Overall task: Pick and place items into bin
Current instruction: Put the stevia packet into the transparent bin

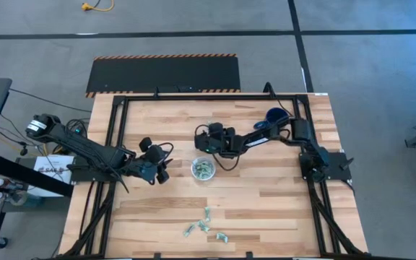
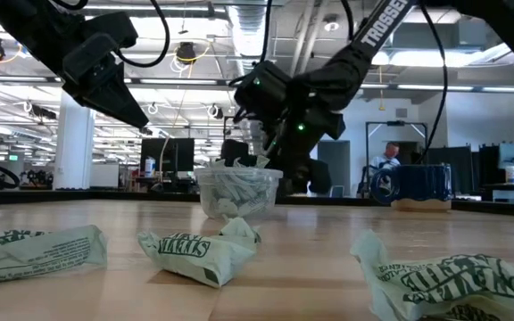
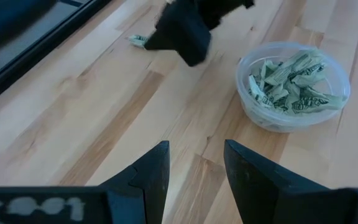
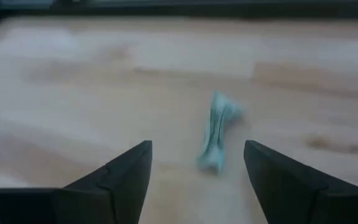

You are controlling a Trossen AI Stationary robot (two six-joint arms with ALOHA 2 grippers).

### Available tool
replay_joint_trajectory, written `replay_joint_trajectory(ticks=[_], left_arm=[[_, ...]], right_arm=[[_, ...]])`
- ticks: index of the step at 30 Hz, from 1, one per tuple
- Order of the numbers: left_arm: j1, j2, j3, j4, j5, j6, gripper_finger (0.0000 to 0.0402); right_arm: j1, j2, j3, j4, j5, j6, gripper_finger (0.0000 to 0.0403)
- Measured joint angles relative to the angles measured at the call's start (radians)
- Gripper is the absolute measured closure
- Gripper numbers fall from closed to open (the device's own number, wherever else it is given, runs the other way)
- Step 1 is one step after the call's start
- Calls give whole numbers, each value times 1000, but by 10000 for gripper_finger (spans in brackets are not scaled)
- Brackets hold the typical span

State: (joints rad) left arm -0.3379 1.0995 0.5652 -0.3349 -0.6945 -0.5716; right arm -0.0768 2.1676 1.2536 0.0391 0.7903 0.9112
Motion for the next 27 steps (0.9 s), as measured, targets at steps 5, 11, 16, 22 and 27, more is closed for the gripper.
replay_joint_trajectory(ticks=[5, 11, 16, 22, 27], left_arm=[[0, 0, 0, 4, -1, 0, 258], [0, 0, 0, 9, -2, -7, 258], [0, 0, 0, 12, -2, -12, 258], [0, 0, 0, 12, -2, -12, 258], [0, 0, 0, 12, -3, -12, 258]], right_arm=[[-27, -4, 5, 2, -21, -1, 153], [-42, 32, 8, -19, -53, 35, 154], [-40, 57, 11, 15, -26, 60, 154], [-41, 75, 12, 37, 3, 64, 154], [-44, 73, 9, 59, 8, 53, 155]])
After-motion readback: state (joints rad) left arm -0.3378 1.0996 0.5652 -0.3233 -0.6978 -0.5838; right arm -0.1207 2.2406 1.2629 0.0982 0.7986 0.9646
